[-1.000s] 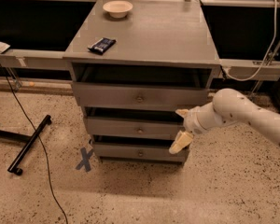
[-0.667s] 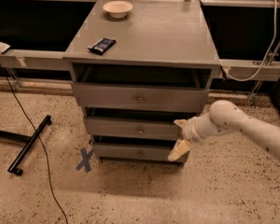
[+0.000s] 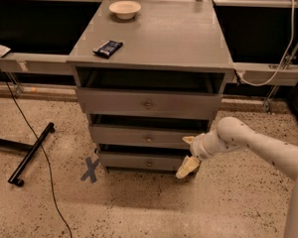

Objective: Open bottom drawer

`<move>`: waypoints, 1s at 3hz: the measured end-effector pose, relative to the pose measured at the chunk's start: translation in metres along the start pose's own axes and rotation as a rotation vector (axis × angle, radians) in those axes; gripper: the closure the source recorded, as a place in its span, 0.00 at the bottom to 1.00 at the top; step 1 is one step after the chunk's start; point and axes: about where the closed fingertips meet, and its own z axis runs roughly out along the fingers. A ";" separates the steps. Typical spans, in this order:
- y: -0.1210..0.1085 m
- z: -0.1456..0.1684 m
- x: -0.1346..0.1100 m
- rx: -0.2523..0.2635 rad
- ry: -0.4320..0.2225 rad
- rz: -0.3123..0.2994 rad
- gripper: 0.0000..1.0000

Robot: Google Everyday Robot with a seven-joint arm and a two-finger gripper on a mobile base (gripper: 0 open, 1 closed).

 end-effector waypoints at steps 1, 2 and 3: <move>0.000 0.027 0.018 -0.018 -0.027 -0.044 0.00; -0.002 0.053 0.038 -0.014 -0.039 -0.082 0.00; -0.012 0.105 0.071 -0.006 0.006 -0.116 0.00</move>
Offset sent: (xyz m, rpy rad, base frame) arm 0.0096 -0.0014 -0.1031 0.0265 -0.0922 0.0988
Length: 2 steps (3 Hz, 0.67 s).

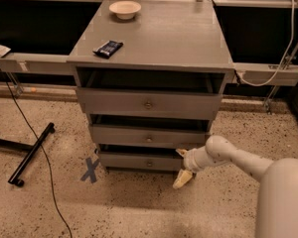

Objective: Open bottom drawer

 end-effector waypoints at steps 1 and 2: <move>-0.011 0.037 0.025 -0.007 0.034 -0.005 0.00; -0.026 0.068 0.049 0.024 0.033 0.001 0.00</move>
Offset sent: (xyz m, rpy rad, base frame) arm 0.0597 -0.0100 -0.1251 -0.0373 -0.0485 -0.0587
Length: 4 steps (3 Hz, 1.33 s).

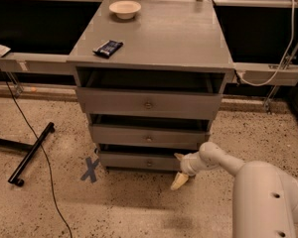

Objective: Open bottom drawer

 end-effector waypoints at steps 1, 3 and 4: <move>-0.016 0.035 0.015 0.066 -0.018 -0.021 0.00; -0.037 0.074 0.025 0.126 -0.040 -0.056 0.00; -0.049 0.078 0.024 0.143 -0.049 -0.073 0.00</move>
Offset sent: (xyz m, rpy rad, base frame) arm 0.0522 0.0107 -0.0759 0.0089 -0.1752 -0.0422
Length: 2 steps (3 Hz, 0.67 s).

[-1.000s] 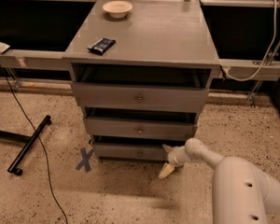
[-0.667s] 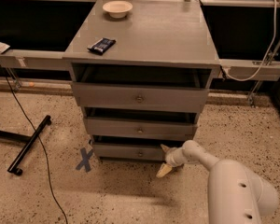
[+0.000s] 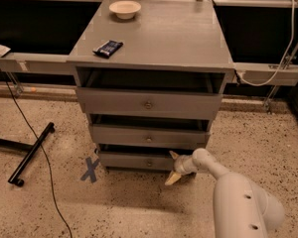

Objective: Open bottom drawer

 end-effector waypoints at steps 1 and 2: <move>-0.012 0.004 0.000 0.008 -0.001 -0.010 0.00; -0.019 0.012 0.005 0.002 0.012 -0.006 0.00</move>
Offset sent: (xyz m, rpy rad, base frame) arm 0.0447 -0.0138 -0.0171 -0.0404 0.0155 -0.0170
